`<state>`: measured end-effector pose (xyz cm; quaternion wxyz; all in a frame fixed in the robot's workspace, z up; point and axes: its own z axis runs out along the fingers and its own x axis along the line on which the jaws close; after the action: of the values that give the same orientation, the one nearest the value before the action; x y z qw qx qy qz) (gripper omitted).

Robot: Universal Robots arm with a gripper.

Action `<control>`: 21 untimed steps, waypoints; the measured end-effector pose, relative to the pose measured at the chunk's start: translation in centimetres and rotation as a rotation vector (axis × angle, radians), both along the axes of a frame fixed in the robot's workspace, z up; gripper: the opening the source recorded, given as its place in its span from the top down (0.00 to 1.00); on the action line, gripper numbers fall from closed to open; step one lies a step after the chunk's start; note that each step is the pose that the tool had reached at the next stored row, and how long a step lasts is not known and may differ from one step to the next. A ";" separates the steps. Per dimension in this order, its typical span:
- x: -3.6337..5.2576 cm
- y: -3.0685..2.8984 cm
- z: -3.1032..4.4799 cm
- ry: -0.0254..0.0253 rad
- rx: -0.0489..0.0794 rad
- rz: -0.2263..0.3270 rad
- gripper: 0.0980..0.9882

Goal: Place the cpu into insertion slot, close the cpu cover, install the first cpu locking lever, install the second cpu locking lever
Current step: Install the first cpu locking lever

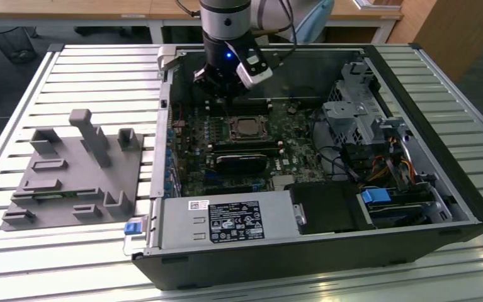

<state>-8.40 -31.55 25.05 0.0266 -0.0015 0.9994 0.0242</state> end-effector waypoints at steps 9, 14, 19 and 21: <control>-0.56 0.00 0.00 -0.0035 0.000 0.000 0.99; -0.69 0.00 0.04 -0.0035 0.001 0.000 0.99; -1.07 0.00 0.04 -0.0035 0.002 0.000 0.99; -1.25 0.00 0.04 -0.0035 0.002 0.000 0.99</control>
<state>-9.65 -31.55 25.09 0.0284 -0.0016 0.9993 0.0249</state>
